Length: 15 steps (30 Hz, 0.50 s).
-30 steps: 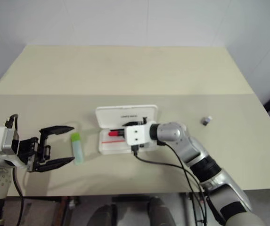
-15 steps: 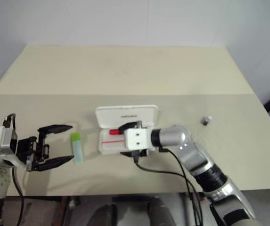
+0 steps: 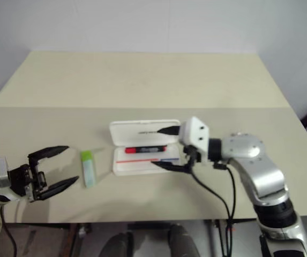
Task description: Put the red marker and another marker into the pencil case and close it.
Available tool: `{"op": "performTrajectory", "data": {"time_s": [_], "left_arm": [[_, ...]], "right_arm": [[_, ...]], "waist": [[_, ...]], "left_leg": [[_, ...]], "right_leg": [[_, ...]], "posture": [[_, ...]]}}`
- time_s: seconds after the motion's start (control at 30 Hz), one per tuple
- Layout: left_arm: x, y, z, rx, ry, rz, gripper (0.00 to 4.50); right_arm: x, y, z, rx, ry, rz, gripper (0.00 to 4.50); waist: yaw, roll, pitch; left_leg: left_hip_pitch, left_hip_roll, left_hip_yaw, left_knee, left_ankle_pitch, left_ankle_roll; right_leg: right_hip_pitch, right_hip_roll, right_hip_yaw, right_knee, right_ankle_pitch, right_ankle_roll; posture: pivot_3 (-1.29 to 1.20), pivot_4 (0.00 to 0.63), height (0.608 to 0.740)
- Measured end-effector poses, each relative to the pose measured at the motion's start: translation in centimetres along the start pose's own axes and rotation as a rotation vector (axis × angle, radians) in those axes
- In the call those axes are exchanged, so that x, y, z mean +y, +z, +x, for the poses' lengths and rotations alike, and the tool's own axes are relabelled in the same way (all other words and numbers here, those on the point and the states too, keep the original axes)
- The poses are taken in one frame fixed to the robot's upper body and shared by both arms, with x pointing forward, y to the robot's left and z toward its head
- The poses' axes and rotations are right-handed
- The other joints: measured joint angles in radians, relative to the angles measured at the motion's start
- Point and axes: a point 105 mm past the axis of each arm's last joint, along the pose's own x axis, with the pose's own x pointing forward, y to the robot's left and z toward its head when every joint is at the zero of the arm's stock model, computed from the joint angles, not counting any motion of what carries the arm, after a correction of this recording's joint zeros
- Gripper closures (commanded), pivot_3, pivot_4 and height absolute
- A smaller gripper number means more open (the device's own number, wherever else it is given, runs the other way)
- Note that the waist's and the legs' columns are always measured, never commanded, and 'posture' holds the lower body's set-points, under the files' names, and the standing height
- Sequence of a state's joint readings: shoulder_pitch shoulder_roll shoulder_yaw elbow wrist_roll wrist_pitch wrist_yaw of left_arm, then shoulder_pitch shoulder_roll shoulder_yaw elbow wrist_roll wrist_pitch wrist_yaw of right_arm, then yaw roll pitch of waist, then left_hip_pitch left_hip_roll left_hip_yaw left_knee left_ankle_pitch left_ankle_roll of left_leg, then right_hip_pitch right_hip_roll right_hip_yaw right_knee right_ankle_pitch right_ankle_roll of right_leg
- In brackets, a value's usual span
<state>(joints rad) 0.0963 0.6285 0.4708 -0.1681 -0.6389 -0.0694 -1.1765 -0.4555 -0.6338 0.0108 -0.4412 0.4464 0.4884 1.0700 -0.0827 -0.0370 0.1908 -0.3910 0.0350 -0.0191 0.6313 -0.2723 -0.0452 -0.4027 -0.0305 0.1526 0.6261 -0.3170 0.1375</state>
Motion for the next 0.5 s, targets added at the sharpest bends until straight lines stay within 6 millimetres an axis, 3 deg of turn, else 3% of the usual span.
{"op": "performTrajectory", "data": {"time_s": [0.3,0.5], "left_arm": [[1.2,-1.8,0.3,0.066,0.336,0.053,0.00],[1.8,-3.9,1.3,0.122,0.571,-0.002,0.00]], "right_arm": [[-0.1,2.4,-6.0,-0.161,0.003,0.078,0.02],[0.2,1.9,-7.0,-0.171,0.035,0.110,0.02]], "waist": [[0.004,0.000,0.000],[0.001,0.000,0.000]], "left_leg": [[0.002,-0.001,0.000,0.002,0.000,0.000],[0.004,-0.002,0.001,0.004,0.000,0.001]], "right_leg": [[0.007,0.000,0.000,-0.004,0.001,0.003],[0.008,0.002,0.002,-0.004,0.003,0.005]], "posture": [[0.00,0.150,0.740],[0.00,0.150,0.740]]}}
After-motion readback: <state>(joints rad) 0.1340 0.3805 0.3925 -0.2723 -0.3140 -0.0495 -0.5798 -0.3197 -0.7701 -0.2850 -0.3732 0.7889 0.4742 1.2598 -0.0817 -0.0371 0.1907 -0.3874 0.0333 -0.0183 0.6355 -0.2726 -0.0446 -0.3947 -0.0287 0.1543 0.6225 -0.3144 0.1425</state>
